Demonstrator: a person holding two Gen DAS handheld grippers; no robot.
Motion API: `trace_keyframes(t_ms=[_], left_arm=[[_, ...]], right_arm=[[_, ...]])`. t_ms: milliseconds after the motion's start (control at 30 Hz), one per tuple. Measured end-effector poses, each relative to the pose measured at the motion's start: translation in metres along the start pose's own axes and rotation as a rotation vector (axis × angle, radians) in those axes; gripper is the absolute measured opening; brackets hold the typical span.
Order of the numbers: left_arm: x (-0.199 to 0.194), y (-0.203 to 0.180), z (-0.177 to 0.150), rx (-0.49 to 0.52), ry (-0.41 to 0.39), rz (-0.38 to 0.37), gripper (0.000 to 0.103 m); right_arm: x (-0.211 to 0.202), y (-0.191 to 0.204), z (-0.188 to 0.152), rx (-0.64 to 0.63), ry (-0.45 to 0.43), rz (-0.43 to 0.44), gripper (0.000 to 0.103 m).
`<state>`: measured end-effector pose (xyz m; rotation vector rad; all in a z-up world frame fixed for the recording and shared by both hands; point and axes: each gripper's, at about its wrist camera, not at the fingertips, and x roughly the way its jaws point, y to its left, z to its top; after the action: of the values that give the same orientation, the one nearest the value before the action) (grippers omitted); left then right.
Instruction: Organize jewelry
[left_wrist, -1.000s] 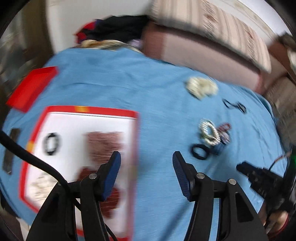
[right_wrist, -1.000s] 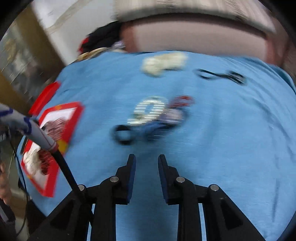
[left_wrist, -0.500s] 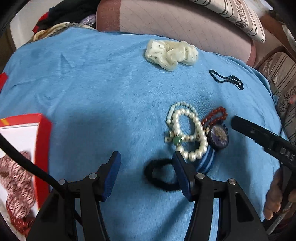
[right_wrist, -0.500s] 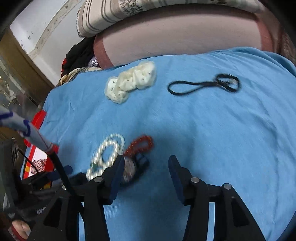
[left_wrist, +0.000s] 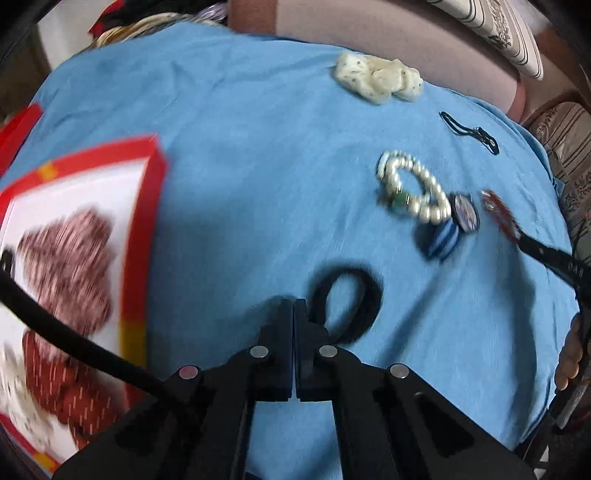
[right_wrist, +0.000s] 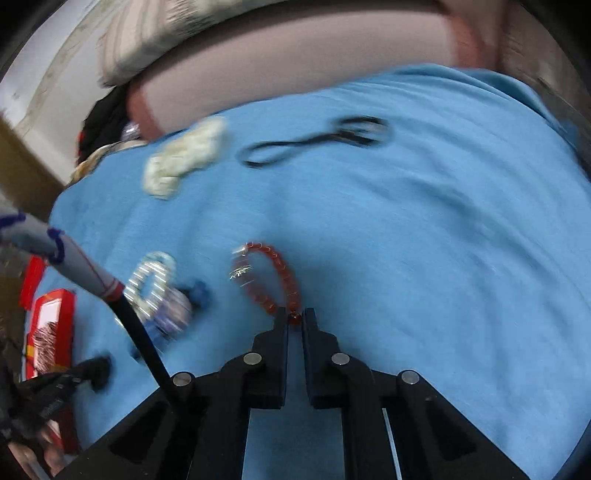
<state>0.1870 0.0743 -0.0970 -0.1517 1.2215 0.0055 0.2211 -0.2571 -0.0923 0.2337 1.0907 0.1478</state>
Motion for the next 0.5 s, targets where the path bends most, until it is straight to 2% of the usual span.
trace_keyframes(t_ms=[200, 300, 433, 500], left_arm=[[-0.027, 0.011, -0.031, -0.016, -0.035, -0.026, 0.0], [-0.037, 0.008, -0.035, -0.018, -0.058, -0.044, 0.0], [-0.046, 0.006, -0.03, -0.011, -0.089, -0.013, 0.002], [-0.046, 0.003, -0.023, -0.001, -0.109, -0.005, 0.012]], right_arm=[[-0.043, -0.056, -0.045, 0.08, 0.017, 0.007, 0.008], [-0.057, -0.054, -0.067, 0.071, 0.02, 0.033, 0.008], [-0.064, -0.045, -0.094, 0.016, 0.023, 0.022, 0.008], [-0.063, -0.041, -0.102, 0.002, 0.022, 0.025, 0.009]])
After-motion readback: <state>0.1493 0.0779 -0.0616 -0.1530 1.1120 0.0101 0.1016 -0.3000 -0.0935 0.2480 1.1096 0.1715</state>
